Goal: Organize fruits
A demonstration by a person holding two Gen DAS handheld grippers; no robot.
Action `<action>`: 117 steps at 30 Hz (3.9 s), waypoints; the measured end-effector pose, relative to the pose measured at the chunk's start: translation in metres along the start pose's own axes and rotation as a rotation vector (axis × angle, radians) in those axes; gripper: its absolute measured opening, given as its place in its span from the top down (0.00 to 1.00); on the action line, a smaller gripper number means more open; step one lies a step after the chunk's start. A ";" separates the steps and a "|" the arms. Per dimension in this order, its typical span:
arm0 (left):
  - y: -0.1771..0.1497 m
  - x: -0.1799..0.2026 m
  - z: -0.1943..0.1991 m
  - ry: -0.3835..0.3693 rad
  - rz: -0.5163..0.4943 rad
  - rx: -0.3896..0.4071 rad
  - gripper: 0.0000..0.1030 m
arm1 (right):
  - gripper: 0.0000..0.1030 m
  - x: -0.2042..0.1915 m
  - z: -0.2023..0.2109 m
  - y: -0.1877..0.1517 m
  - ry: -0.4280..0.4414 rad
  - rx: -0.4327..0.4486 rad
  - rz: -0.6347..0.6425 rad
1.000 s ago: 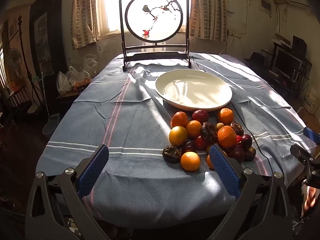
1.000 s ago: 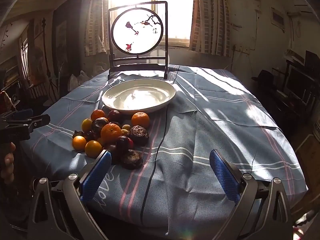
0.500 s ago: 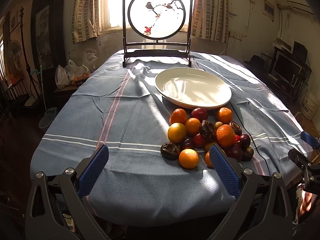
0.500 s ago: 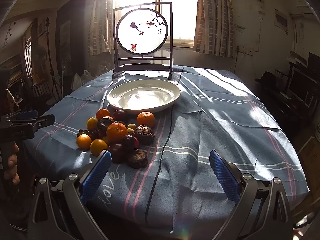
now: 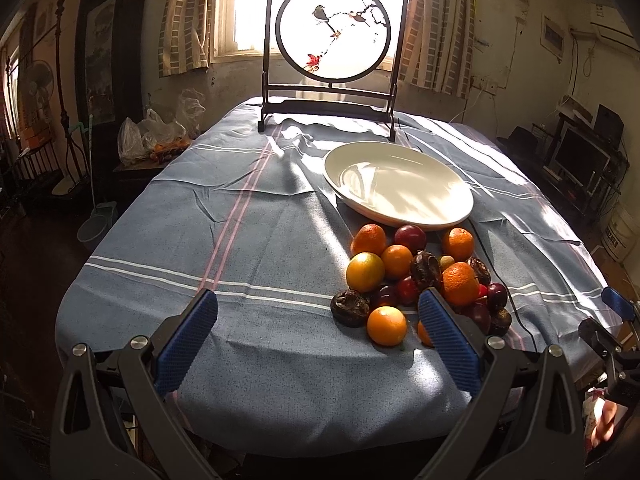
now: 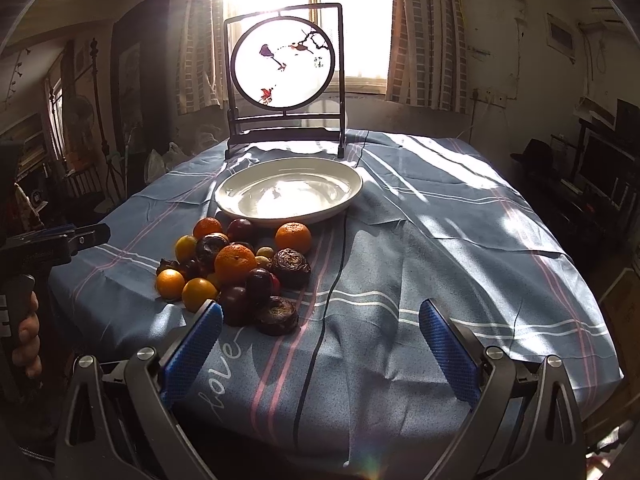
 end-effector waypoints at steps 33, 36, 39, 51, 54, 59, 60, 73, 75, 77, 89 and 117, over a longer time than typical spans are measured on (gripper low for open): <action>-0.005 0.009 0.001 0.011 -0.071 0.010 0.04 | 0.04 -0.006 0.000 -0.004 0.024 -0.009 0.006; -0.006 0.009 0.000 0.010 -0.074 0.008 0.04 | 0.04 -0.007 0.000 -0.004 0.024 -0.008 0.010; -0.008 0.010 0.000 0.007 -0.080 0.008 0.04 | 0.04 -0.007 0.000 -0.005 0.028 -0.009 0.008; -0.010 0.012 0.000 0.006 -0.088 0.007 0.04 | 0.04 -0.009 -0.002 -0.007 0.035 -0.012 0.008; -0.011 0.014 -0.001 0.007 -0.095 0.009 0.04 | 0.04 -0.009 -0.002 -0.007 0.035 -0.015 0.007; -0.013 0.016 -0.003 0.004 -0.102 0.003 0.04 | 0.04 -0.009 -0.003 -0.007 0.040 -0.018 -0.001; -0.013 0.017 -0.002 0.006 -0.105 0.005 0.04 | 0.04 -0.009 -0.003 -0.007 0.039 -0.019 0.000; -0.036 0.048 -0.015 -0.035 -0.277 -0.013 0.04 | 0.04 -0.010 -0.005 -0.013 0.051 -0.027 -0.001; -0.037 0.047 -0.019 -0.047 -0.272 -0.023 0.08 | 0.04 -0.010 -0.007 -0.015 0.053 -0.031 -0.003; -0.038 0.050 -0.023 -0.054 -0.287 -0.030 0.29 | 0.04 -0.009 -0.010 -0.017 0.055 -0.039 -0.008; -0.045 0.068 -0.060 -0.093 -0.294 -0.110 0.53 | 0.04 -0.004 -0.013 -0.021 0.063 -0.054 -0.021; -0.040 0.042 -0.056 -0.130 -0.233 -0.086 0.69 | 0.48 -0.018 -0.107 0.006 0.201 -0.139 -0.038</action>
Point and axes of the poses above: each gripper's, at about its wrist camera, not at the fingertips, and z roughly against the way its jaws point, x to its right, y to its top, the point moved 2 cm from there along -z, roughly the way its jaws point, and after that the axes turned 9 degrees about y, right-handed, at the moved point
